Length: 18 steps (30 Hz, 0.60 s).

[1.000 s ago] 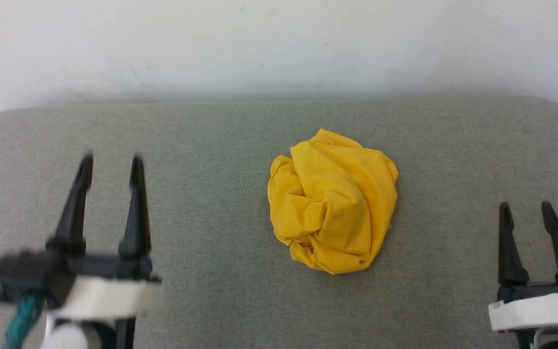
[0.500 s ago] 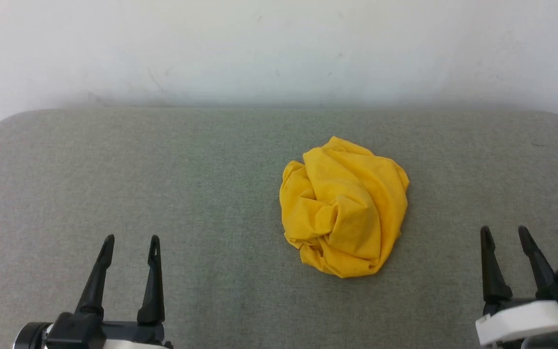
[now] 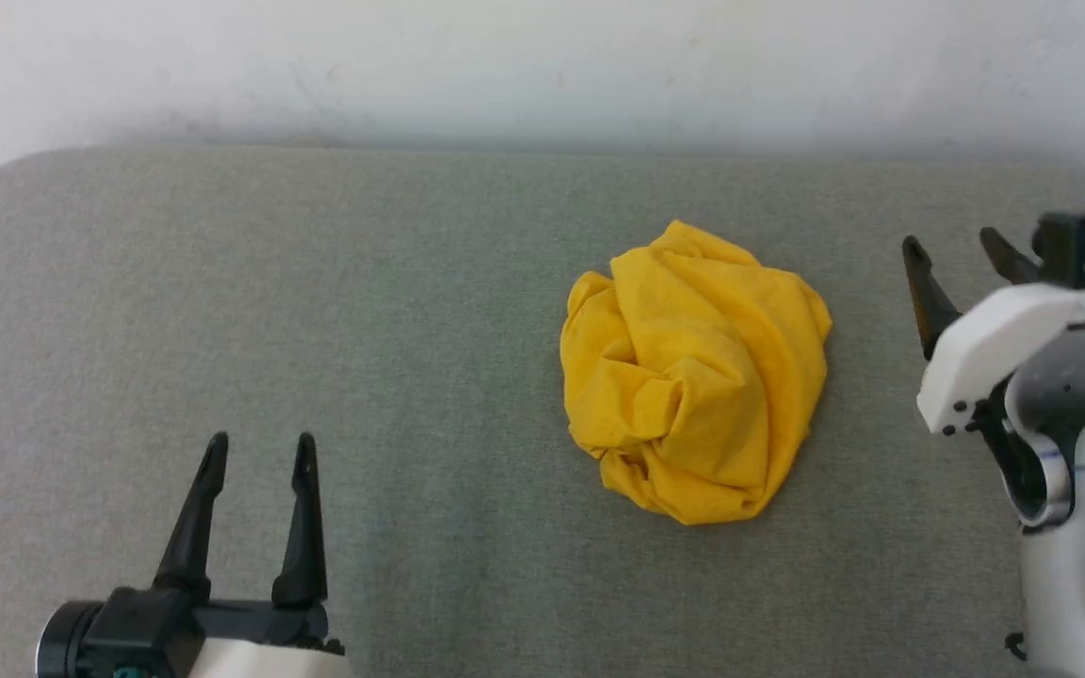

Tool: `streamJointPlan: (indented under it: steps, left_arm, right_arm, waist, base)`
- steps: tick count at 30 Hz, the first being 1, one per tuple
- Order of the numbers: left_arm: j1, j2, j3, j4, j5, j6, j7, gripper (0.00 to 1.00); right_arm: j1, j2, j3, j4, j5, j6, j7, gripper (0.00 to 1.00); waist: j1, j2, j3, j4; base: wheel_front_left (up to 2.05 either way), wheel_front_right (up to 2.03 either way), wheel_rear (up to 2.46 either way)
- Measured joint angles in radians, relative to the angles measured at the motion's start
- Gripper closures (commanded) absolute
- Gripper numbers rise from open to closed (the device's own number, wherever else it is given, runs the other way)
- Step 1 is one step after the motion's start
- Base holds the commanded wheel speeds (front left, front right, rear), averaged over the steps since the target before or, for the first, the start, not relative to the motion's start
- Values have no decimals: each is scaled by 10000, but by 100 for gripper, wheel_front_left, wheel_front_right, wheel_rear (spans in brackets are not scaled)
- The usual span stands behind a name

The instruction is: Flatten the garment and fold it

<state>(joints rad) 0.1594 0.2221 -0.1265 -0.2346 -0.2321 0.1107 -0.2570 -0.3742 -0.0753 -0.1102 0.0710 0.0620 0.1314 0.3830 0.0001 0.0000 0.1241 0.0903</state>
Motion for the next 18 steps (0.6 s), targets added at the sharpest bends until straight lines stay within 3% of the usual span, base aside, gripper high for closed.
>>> streamJointPlan:
  steps: [4,8,18]
  left_arm:
    - [-260,-261,136,125,84,-316,-2,0]
    - [-423,-479,228,316,148,-625,-2,0]
    - [-1018,-951,571,625,405,-1296,0,0]
  right_arm:
    - [-531,-755,623,731,-121,2,1871,0]
    - [-862,-1078,752,1419,-58,2,2940,0]
    - [-1330,-1091,763,3177,-63,0,2907,0]
  waist:
    - [0,0,258,275]
    - [0,0,587,560]
    - [1,0,1368,1420]
  base:
    - [0,0,0]
    - [0,0,0]
    - [0,0,0]
